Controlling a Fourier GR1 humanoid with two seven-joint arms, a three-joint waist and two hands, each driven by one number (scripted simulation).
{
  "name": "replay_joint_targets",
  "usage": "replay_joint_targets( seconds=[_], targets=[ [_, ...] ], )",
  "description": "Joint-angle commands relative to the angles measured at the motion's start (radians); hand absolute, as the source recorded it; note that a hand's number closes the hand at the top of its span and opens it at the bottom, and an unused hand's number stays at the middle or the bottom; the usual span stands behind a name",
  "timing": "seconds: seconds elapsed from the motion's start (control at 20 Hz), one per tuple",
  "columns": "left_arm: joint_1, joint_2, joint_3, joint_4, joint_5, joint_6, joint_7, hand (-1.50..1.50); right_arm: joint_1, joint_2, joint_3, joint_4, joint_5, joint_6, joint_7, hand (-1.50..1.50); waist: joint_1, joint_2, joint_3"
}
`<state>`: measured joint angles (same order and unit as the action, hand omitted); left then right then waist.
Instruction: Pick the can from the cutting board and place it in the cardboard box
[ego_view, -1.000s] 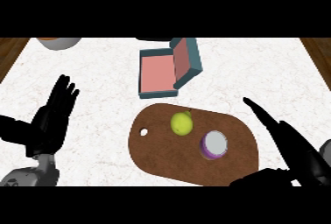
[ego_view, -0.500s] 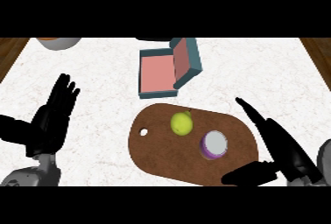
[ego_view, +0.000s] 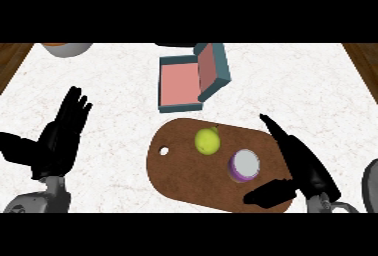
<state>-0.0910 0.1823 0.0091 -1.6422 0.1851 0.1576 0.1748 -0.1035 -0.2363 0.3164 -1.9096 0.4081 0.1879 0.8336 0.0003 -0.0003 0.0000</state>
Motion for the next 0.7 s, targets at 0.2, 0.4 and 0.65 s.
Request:
replay_joint_targets(
  seconds=[0.2, 0.4, 0.65],
  targets=[
    [-0.04, 0.004, 0.057, -0.012, 0.01, -0.041, 0.045, 0.0, 0.037, 0.033, -0.041, -0.004, 0.034, 0.056, -0.044, -1.5, -0.002, 0.0, 0.0],
    [0.01, -0.031, 0.017, -0.083, -0.045, -0.012, 0.08, 0.0, 0.055, 0.089, 0.002, 0.035, 0.085, 0.049, -0.07, -1.5, 0.0, 0.0, 0.0],
    [-0.085, -0.018, 0.078, 0.059, -0.016, -0.057, 0.034, 0.0, -0.012, 0.124, -0.031, 0.054, 0.094, 0.077, -0.021, -1.5, -0.002, 0.0, 0.0]
  ],
)
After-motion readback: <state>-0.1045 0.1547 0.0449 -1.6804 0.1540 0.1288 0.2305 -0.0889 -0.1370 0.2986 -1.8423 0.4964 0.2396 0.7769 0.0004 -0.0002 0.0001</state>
